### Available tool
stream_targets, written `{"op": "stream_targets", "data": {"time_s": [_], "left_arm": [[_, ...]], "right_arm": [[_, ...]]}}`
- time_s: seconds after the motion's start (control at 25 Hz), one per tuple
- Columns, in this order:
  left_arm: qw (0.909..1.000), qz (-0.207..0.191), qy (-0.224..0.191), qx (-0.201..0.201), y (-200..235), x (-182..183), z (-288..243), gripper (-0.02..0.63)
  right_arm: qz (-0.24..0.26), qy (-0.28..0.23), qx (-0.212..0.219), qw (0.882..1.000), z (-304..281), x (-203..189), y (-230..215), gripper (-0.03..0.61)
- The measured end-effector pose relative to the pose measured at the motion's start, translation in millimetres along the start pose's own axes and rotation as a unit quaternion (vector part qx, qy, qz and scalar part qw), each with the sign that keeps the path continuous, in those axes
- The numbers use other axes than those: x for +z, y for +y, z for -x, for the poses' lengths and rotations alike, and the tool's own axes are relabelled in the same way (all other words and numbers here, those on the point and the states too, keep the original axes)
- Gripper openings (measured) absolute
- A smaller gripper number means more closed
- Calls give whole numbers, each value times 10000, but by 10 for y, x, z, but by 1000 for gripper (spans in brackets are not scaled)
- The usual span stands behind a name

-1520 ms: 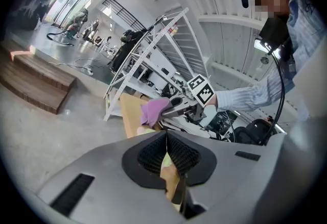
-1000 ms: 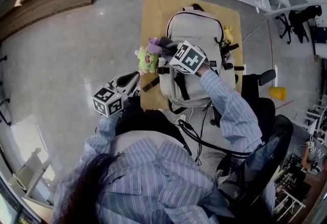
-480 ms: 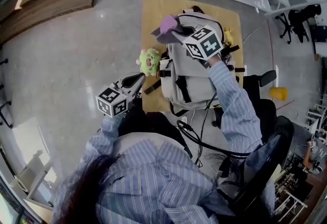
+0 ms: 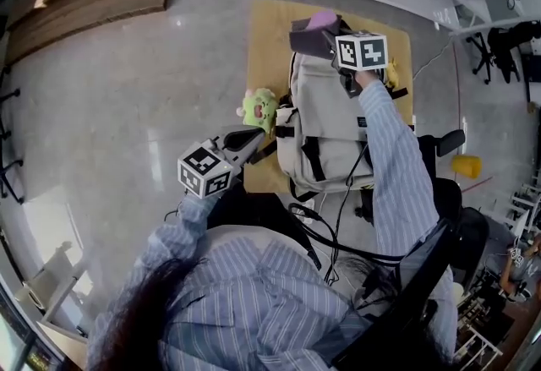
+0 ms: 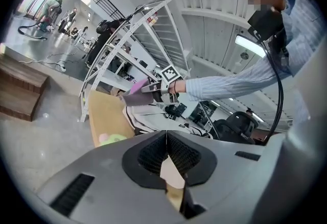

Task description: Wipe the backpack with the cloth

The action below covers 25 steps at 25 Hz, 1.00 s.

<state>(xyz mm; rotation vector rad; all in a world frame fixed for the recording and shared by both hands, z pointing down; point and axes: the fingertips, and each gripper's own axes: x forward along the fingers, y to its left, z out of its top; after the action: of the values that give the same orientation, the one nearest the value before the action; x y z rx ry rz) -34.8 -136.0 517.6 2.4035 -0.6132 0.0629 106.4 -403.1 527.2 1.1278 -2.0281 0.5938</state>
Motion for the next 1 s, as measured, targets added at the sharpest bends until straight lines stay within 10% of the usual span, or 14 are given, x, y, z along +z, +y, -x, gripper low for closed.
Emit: {"op": "stream_targets", "data": {"time_s": [1.0], "left_arm": [[9993,-24,351,-109,-26,-136,-60,5]], "right_arm": [[-708,446,-2356,9682,1390,-1313,-1906,41]]}}
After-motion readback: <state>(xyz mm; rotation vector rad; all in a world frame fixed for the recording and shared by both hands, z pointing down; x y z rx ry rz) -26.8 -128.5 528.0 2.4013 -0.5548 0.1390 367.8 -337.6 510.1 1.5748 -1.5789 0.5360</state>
